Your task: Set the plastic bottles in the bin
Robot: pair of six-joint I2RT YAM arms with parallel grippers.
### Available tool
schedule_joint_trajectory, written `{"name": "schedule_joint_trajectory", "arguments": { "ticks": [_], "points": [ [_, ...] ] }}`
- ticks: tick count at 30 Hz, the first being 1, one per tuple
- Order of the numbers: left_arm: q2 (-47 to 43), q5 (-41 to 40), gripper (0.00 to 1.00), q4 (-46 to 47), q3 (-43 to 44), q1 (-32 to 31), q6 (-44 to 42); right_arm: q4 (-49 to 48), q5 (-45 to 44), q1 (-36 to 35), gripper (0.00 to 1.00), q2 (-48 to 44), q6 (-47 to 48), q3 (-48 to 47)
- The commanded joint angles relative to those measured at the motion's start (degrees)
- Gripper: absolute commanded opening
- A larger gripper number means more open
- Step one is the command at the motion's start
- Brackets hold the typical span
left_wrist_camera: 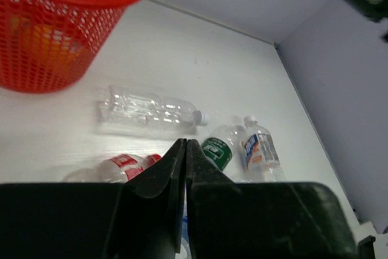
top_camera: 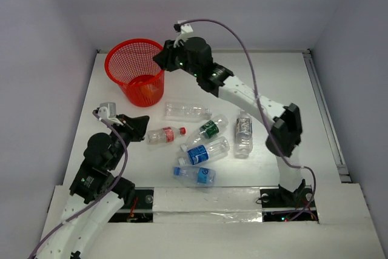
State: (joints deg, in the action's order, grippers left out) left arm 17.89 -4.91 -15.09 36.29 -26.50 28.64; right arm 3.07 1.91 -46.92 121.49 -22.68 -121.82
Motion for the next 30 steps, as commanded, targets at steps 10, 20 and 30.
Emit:
{"name": "schedule_joint_trajectory", "arguments": {
  "ticks": [10, 20, 30],
  "points": [
    [4.0, 1.0, 0.63, 10.3, -15.8, 0.4, 21.2, -10.5, -4.7, -0.2, 0.04, -42.3, 0.2, 51.0],
    [9.7, -0.5, 0.93, 8.3, -21.4, -0.7, 29.8, -7.5, -6.8, -0.2, 0.18, -63.5, 0.3, 71.5],
    [12.7, -2.5, 0.97, 10.5, -25.6, -1.7, 36.9, -6.6, -0.5, -0.2, 0.46, -64.5, 2.5, 73.4]
  ]
}}
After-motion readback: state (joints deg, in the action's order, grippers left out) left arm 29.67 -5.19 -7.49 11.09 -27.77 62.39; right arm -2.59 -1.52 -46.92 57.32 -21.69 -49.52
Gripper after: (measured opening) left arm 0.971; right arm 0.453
